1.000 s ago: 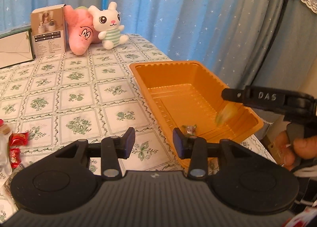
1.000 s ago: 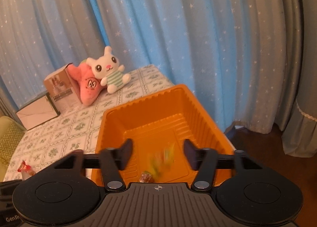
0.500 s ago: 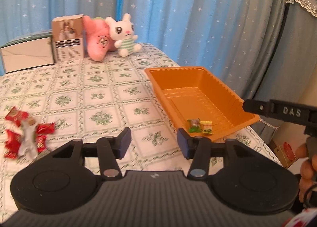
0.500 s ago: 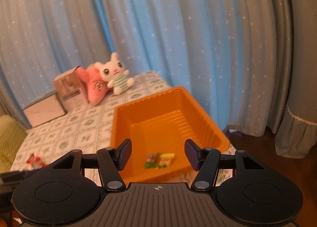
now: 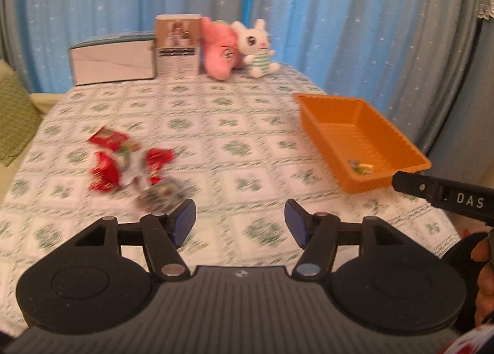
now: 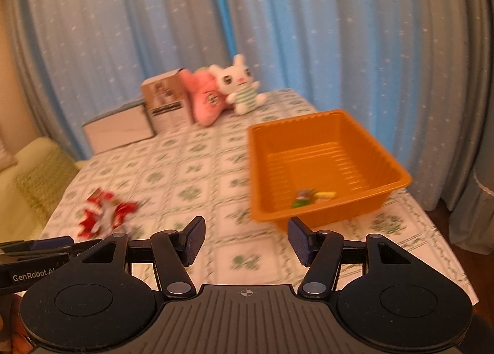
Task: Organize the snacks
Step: 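Move both tools back toward the snack pile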
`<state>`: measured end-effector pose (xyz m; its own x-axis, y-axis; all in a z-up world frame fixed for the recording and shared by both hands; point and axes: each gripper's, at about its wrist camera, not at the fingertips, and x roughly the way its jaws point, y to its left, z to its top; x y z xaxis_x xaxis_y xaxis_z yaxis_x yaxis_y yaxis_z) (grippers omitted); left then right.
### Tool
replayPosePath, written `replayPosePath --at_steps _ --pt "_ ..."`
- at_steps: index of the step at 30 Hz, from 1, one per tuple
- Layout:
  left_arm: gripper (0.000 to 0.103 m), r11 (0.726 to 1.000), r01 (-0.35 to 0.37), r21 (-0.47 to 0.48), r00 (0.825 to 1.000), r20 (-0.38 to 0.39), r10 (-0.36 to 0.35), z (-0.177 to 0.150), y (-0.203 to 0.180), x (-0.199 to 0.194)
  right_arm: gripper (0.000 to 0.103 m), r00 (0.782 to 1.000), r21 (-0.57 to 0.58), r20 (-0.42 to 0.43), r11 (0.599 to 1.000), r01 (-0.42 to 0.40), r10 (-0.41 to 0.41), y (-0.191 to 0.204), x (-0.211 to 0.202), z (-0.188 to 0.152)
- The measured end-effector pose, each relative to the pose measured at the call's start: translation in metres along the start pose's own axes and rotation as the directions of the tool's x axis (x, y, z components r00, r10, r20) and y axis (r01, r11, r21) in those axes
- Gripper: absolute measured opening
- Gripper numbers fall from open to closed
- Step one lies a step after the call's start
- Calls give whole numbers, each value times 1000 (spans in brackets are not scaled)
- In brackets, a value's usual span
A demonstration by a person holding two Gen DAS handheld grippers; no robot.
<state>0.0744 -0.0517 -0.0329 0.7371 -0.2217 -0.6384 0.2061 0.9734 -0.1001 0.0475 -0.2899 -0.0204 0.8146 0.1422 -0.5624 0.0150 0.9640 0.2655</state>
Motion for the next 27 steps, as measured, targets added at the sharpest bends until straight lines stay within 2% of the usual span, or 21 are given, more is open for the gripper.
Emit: replayPosePath --at_steps 5,10,27 --pt "60 997 -68 -43 998 -9 68 -9 33 -11 59 999 -44 -20 998 -34 33 24 2 -7" --pt "60 992 -105 -64 994 -2 105 -12 56 -20 59 998 -73 -36 996 -56 53 43 6 -10" --pt "59 981 -182 -68 983 -39 180 -7 104 -13 59 985 -110 -124 985 -135 121 86 43 -15"
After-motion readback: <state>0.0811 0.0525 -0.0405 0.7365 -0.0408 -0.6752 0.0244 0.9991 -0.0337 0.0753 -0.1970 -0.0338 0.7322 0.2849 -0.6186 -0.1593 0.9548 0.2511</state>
